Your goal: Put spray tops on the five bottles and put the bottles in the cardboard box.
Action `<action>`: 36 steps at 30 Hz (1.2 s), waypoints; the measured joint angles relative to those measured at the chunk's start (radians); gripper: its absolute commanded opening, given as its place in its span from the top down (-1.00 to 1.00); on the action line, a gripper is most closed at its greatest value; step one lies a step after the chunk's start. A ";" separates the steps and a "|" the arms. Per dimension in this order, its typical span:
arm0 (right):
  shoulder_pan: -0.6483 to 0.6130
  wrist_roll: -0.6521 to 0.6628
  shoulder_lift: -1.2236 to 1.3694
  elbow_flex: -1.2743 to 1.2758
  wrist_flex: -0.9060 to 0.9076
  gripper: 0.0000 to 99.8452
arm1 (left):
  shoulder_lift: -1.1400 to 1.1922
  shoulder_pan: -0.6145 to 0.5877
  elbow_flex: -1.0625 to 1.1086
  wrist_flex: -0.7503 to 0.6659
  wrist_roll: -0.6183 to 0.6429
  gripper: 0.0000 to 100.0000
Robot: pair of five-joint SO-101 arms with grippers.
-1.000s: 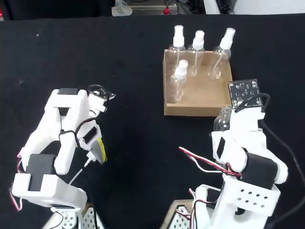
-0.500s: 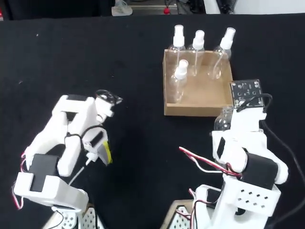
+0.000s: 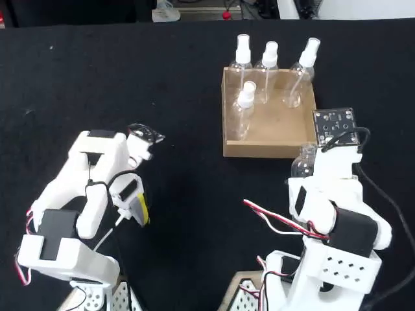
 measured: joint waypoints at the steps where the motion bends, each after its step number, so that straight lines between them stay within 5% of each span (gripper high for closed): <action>1: 0.000 0.000 0.000 0.000 0.000 0.98 | 0.000 0.000 0.000 0.000 -0.002 0.38; 17: 0.000 0.000 0.000 0.000 0.017 0.98 | 0.078 0.003 -0.021 -0.054 0.037 0.39; 23: 0.000 0.000 0.000 0.000 0.018 0.98 | 0.114 0.003 -0.038 -0.054 0.038 0.88; 36: 0.000 0.000 0.000 0.000 0.018 0.98 | 0.115 0.005 -0.180 0.196 0.037 0.94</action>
